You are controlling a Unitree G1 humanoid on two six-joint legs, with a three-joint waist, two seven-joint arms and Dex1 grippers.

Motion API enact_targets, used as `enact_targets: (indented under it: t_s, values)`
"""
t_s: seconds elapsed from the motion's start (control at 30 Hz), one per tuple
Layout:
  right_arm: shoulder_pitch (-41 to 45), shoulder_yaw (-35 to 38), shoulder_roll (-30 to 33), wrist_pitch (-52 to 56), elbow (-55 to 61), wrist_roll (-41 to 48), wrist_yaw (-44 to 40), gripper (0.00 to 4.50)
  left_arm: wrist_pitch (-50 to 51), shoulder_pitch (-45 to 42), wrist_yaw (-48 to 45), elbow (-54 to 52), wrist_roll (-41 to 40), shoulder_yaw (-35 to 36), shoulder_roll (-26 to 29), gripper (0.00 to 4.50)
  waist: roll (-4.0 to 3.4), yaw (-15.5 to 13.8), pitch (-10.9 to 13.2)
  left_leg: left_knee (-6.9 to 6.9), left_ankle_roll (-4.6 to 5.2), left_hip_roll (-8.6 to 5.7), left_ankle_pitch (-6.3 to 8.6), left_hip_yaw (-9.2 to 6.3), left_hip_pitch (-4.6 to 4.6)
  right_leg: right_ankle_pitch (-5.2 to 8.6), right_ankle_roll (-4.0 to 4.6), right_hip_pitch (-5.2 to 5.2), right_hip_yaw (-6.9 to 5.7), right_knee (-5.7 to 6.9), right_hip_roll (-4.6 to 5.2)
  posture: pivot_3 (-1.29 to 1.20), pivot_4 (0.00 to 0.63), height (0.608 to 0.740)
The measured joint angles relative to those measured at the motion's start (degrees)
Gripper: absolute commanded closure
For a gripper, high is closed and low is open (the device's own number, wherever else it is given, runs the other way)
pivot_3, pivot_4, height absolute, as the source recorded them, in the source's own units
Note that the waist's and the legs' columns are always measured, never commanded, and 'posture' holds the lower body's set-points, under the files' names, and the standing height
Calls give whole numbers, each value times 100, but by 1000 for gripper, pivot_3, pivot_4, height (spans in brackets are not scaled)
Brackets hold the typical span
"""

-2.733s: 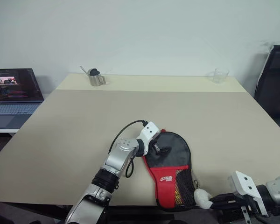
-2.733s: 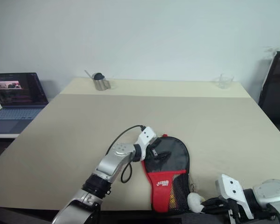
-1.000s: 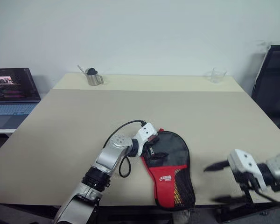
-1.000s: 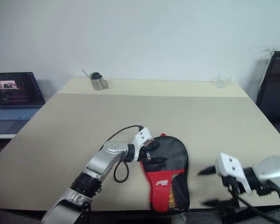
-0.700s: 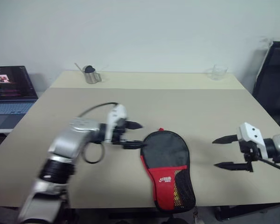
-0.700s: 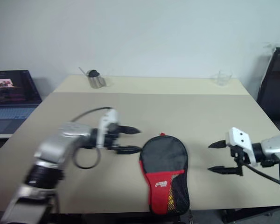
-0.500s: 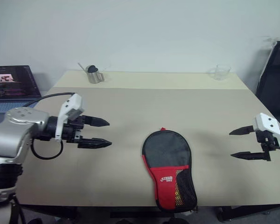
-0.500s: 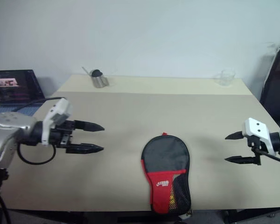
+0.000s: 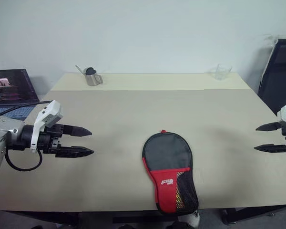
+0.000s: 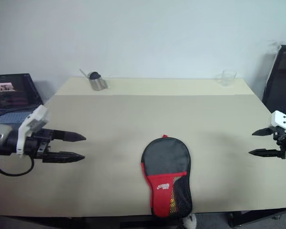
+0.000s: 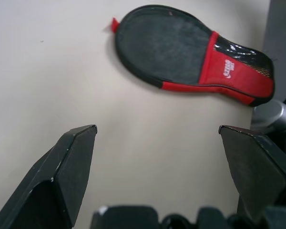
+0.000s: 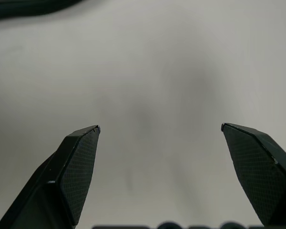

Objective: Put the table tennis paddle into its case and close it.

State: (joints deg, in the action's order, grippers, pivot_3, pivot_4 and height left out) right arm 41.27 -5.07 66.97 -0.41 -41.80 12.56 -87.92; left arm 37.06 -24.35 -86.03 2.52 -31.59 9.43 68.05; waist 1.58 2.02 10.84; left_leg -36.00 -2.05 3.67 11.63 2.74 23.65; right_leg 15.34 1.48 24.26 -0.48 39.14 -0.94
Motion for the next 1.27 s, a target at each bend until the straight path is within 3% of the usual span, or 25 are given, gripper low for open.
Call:
enact_targets:
  t_s: [0.2,0.37,0.57,0.87,1.07,1.27]
  values:
    - [423,-412,-88,1,330,254,-19,15,-155,164,181,-15,-10,425,-14,0,-4,31,2,1,0,1,0,12,-8,0,0,-1,8,1,1,0,150,740]
    - [602,-621,-341,-97,87,214,-28,15,-98,1033,488,-375,-109,819,-305,0,-4,5,4,1,0,1,0,19,-7,-1,-2,-1,13,-2,6,0,150,740]
    - [993,-678,-685,-274,-125,156,-37,15,-99,1187,665,-518,-141,1269,-190,0,-3,-15,5,1,0,2,0,17,-18,-1,-1,-10,10,2,5,0,150,740]
    - [940,-615,-707,-243,-61,90,-42,15,-242,880,722,-481,-121,1009,-312,0,-5,-29,4,1,0,0,0,20,-18,-2,-2,-10,12,2,6,0,150,740]
    - [628,-461,-574,142,677,32,-55,15,-492,169,653,100,69,402,-386,0,-6,-23,4,0,-1,0,0,23,-19,-2,-2,-9,14,8,4,0,150,740]
    - [554,-383,-617,487,1226,128,-68,15,-468,133,634,78,110,157,-489,0,-5,-3,4,-2,-1,2,0,32,-23,-2,-2,-5,25,20,3,0,150,740]
